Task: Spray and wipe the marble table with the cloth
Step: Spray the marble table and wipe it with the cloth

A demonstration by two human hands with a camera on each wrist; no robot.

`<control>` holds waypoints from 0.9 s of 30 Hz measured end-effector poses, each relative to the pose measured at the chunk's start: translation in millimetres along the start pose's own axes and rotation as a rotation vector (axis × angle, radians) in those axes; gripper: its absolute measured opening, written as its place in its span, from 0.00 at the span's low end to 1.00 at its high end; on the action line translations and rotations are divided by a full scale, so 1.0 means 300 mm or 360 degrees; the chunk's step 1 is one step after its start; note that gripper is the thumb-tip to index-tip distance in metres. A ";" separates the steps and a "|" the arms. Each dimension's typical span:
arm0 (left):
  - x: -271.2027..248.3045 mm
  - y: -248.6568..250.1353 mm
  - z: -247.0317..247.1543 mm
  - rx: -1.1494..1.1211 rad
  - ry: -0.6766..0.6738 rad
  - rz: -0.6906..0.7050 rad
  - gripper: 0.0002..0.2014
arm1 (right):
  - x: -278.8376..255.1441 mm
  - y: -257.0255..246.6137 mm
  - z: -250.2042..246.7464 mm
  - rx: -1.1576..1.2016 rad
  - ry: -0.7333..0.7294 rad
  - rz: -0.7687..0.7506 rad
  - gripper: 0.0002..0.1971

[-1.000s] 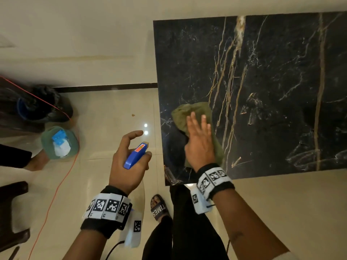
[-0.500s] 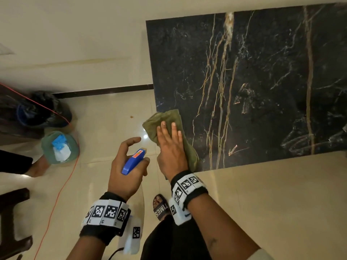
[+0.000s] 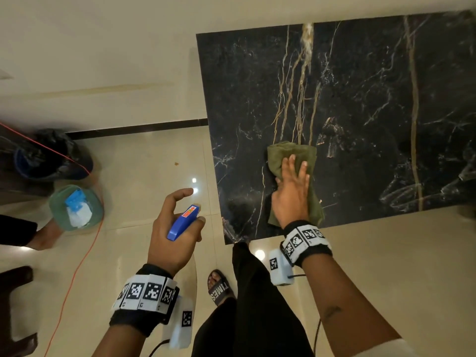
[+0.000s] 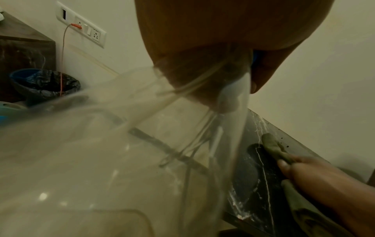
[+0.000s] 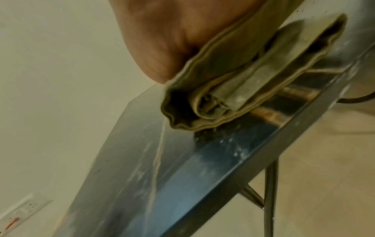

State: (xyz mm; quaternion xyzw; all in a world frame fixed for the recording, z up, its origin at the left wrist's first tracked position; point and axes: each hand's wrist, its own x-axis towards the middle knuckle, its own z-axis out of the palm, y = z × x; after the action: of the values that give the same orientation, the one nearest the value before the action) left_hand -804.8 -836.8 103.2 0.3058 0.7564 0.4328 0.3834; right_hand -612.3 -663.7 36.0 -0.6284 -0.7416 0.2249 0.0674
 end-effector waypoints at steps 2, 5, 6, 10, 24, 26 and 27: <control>-0.006 -0.003 0.005 -0.0006 0.0000 -0.0010 0.26 | -0.068 -0.090 0.055 -0.0024 -0.0051 -0.0079 0.39; -0.024 -0.002 0.004 -0.0008 0.0011 -0.0033 0.26 | -0.224 -0.239 0.134 0.0051 -0.0240 -0.0330 0.43; -0.032 -0.001 0.003 -0.0005 0.0009 -0.0031 0.26 | -0.271 -0.271 0.157 0.0035 -0.0291 -0.0412 0.43; -0.057 -0.009 -0.006 0.0036 -0.0018 -0.0028 0.25 | -0.321 -0.252 0.169 -0.0015 -0.0401 -0.0613 0.42; -0.123 -0.048 -0.010 0.0016 -0.0016 -0.0044 0.26 | -0.253 -0.076 0.062 0.0022 -0.0146 -0.0093 0.41; -0.131 -0.042 -0.007 0.0003 -0.0006 -0.0043 0.26 | -0.326 -0.158 0.107 0.0020 -0.0211 -0.0239 0.43; -0.136 -0.038 -0.005 -0.0006 -0.0005 -0.0043 0.25 | -0.371 -0.195 0.132 0.0025 -0.0248 -0.0322 0.43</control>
State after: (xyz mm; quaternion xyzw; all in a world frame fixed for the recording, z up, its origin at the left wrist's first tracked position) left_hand -786.5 -875.0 106.3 0.2955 0.7590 0.4285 0.3911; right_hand -657.7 -786.9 45.5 -0.5305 -0.8024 0.2709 0.0370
